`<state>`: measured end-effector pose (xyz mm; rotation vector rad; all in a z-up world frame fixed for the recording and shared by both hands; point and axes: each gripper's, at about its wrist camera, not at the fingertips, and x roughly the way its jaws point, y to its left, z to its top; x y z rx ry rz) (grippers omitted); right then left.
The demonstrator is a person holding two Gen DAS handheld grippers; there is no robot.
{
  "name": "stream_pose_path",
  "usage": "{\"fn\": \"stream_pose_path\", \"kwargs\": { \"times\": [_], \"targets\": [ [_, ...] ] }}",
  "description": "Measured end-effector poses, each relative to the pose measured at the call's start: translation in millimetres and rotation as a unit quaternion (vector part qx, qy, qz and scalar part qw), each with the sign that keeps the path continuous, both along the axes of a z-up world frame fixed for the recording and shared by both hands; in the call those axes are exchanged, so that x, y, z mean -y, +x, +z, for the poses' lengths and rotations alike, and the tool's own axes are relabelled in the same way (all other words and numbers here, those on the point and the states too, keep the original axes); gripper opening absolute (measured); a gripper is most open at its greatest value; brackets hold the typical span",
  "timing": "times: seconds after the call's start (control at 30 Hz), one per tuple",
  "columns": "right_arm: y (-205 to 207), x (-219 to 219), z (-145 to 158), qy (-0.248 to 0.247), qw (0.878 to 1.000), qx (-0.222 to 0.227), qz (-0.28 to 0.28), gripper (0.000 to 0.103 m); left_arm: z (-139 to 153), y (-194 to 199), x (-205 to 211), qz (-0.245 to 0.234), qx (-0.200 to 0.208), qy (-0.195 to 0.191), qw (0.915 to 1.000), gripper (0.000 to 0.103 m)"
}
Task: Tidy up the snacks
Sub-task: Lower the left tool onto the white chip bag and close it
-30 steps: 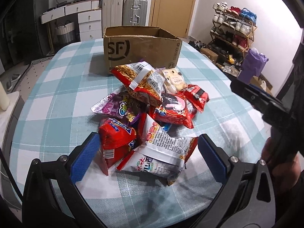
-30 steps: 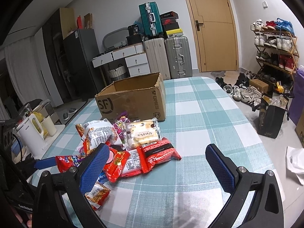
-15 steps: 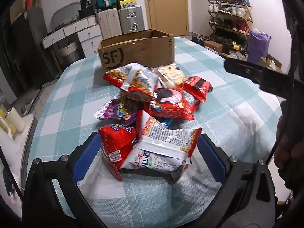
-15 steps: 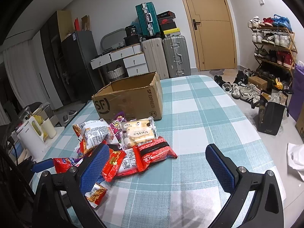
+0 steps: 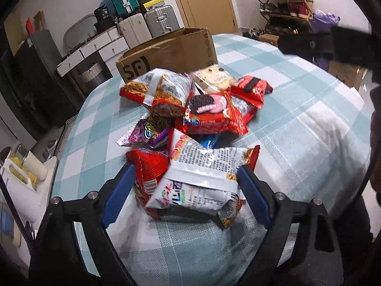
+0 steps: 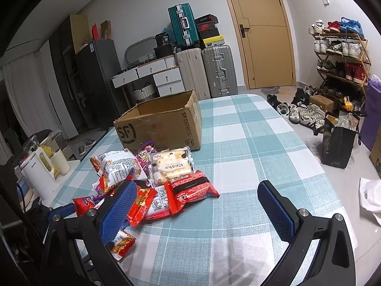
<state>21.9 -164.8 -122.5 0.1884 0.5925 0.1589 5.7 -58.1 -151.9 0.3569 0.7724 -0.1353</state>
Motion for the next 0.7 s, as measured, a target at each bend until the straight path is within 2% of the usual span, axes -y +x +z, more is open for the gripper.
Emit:
{"fn": "stream_pose_path", "kwargs": {
  "times": [0.13, 0.2, 0.33, 0.37, 0.7],
  "targets": [
    [-2, 0, -1, 0.001, 1.0, 0.0, -0.002, 0.103, -9, -5, 8, -0.022, 0.01, 0.022, 0.9995, 0.068],
    [-2, 0, -1, 0.002, 1.0, -0.001, -0.003, 0.103, -8, -6, 9, -0.036, 0.008, 0.014, 0.9992, 0.06],
    [-2, 0, -2, 0.002, 1.0, -0.001, -0.005, 0.103, -9, -5, 8, -0.049, 0.001, 0.001, 0.9988, 0.054],
    [-2, 1, -2, 0.001, 1.0, -0.001, -0.005, 0.103, -8, -5, 8, -0.055, -0.002, -0.007, 0.9984, 0.045],
    [-3, 0, -1, -0.003, 1.0, 0.0, -0.008, 0.103, -8, 0, -2, -0.055, -0.018, -0.044, 0.9973, 0.044]
  ]
}}
